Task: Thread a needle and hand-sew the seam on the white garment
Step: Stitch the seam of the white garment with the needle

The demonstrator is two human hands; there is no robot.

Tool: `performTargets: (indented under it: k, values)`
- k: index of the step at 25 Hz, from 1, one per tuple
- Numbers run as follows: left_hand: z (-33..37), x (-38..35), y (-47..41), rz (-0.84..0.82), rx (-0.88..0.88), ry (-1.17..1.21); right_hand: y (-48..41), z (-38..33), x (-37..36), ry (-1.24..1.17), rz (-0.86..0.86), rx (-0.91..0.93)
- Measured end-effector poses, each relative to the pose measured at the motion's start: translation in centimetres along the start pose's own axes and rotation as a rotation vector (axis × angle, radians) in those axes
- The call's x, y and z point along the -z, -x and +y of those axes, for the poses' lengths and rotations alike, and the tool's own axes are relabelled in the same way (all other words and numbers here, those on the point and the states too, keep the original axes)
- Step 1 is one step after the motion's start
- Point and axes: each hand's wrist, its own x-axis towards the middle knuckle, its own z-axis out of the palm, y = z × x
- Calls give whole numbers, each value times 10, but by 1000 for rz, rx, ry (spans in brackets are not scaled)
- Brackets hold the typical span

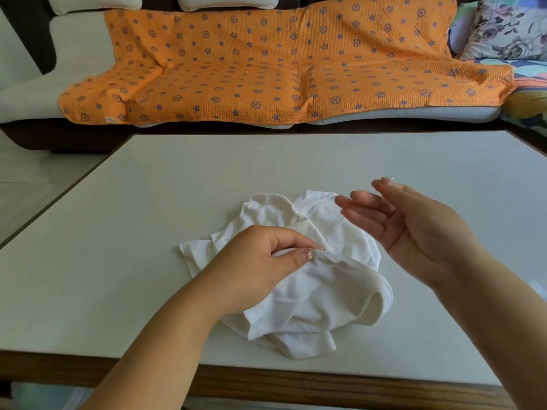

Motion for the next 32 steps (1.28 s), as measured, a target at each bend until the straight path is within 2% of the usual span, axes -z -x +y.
performTargets:
  k: [5, 8, 15, 18, 21, 24, 27, 32]
  values:
    - [-1, 3, 1, -35, 25, 40, -8, 4, 6, 416, 201, 267]
    - [0, 4, 2, -47, 34, 38, -11, 8, 9, 667, 227, 375]
    - [0, 7, 4, -56, 38, 76, -14, 9, 13, 1024, 277, 466]
    - [1, 7, 5, -52, 44, 82, -8, 9, 7, 1032, 199, 454]
    - [2, 9, 4, -42, 44, 74, 9, 15, -6, 967, -50, 380]
    - [3, 11, 4, -16, 45, 53, 26, 21, -10, 1147, -269, 319]
    - [3, 13, 5, 39, 60, 50, 31, 19, -8, 1253, -321, 279]
    - [3, 14, 6, 67, 55, 64, 32, 18, -8, 1284, -351, 256]
